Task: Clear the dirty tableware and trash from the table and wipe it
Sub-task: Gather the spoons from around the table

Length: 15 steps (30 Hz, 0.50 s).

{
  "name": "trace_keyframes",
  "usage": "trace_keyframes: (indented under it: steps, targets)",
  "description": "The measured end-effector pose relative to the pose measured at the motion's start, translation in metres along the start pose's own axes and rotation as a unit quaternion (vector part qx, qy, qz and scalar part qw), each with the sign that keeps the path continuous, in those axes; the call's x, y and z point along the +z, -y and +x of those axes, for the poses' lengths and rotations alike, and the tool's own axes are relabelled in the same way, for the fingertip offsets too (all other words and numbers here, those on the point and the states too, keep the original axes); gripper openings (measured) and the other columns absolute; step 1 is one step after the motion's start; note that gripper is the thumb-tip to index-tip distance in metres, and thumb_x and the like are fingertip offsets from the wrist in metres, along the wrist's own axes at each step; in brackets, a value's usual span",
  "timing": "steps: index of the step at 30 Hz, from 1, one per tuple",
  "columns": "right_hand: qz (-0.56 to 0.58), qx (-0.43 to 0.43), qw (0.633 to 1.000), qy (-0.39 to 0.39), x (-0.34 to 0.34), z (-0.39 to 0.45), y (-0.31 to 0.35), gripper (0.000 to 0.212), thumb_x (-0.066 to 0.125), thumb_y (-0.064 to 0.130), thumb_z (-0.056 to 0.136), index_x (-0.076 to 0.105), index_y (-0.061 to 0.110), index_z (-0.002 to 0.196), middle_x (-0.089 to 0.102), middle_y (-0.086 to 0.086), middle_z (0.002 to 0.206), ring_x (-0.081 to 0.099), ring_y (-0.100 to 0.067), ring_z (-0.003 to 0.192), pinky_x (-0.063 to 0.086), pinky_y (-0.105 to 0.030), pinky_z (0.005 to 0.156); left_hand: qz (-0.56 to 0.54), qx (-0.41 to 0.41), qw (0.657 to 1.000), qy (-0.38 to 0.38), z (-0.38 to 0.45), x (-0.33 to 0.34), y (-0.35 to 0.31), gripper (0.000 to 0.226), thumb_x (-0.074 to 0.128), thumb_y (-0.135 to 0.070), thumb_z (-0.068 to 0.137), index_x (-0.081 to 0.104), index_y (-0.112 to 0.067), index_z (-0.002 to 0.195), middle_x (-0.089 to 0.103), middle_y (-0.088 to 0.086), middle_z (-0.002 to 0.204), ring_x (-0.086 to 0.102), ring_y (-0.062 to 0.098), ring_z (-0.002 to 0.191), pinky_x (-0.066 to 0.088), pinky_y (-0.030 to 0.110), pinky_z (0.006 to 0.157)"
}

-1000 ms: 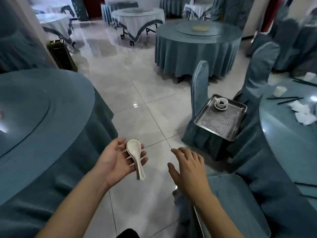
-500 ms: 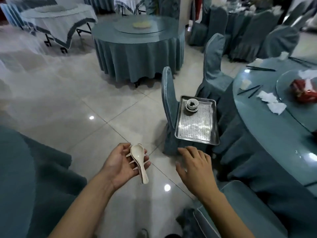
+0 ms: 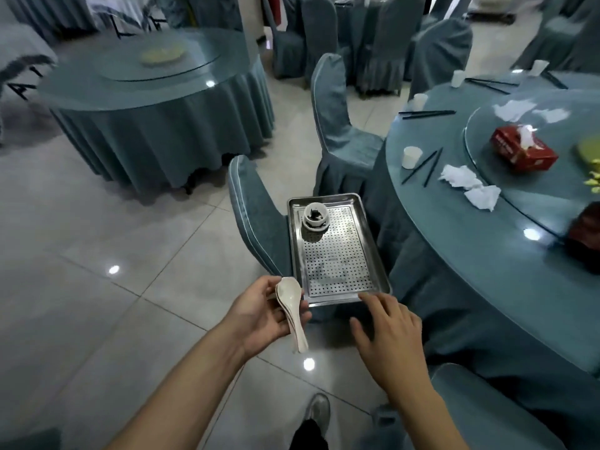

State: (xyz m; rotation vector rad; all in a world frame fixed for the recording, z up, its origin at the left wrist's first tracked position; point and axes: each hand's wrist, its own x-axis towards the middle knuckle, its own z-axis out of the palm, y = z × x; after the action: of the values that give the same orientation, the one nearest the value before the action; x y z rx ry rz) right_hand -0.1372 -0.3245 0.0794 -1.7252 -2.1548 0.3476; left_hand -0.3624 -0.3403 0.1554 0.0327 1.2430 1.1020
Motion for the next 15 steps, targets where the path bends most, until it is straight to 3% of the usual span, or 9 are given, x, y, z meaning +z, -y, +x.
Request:
trace_keyframes:
  steps: [6,10,15]
  targets:
    - [-0.002,0.021,0.999,0.025,0.009,0.106,-0.015,0.045,0.058,0.047,0.092,0.053,0.033,0.135,0.054,0.006,0.131,0.053,-0.019,0.118,0.039,-0.042,0.103,-0.002,-0.026,0.999,0.020,0.094,0.049,-0.056,0.042,0.051,-0.019,0.099,0.054,0.008,0.130,0.066,0.025,0.110,0.067,0.034,0.091,0.062,0.050,0.075]
    - [-0.005,0.015,0.999,0.032,0.013,0.161,-0.024,0.045,0.061,0.045,0.091,0.054,0.032,0.133,0.055,0.006,0.129,0.055,-0.019,0.116,0.040,-0.044,0.101,-0.009,-0.047,0.999,0.005,0.149,0.071,-0.078,0.035,0.047,-0.011,0.099,0.058,0.013,0.123,0.066,0.026,0.104,0.066,0.032,0.090,0.064,0.046,0.068]
    - [-0.012,0.023,0.998,0.065,0.029,0.237,-0.040,0.044,0.060,0.044,0.092,0.054,0.033,0.134,0.055,0.006,0.128,0.055,-0.020,0.115,0.039,-0.043,0.099,0.015,-0.020,0.999,-0.044,0.233,0.095,-0.105,0.035,0.042,0.005,0.098,0.055,-0.001,0.130,0.070,0.026,0.112,0.071,0.032,0.081,0.063,0.043,0.065]
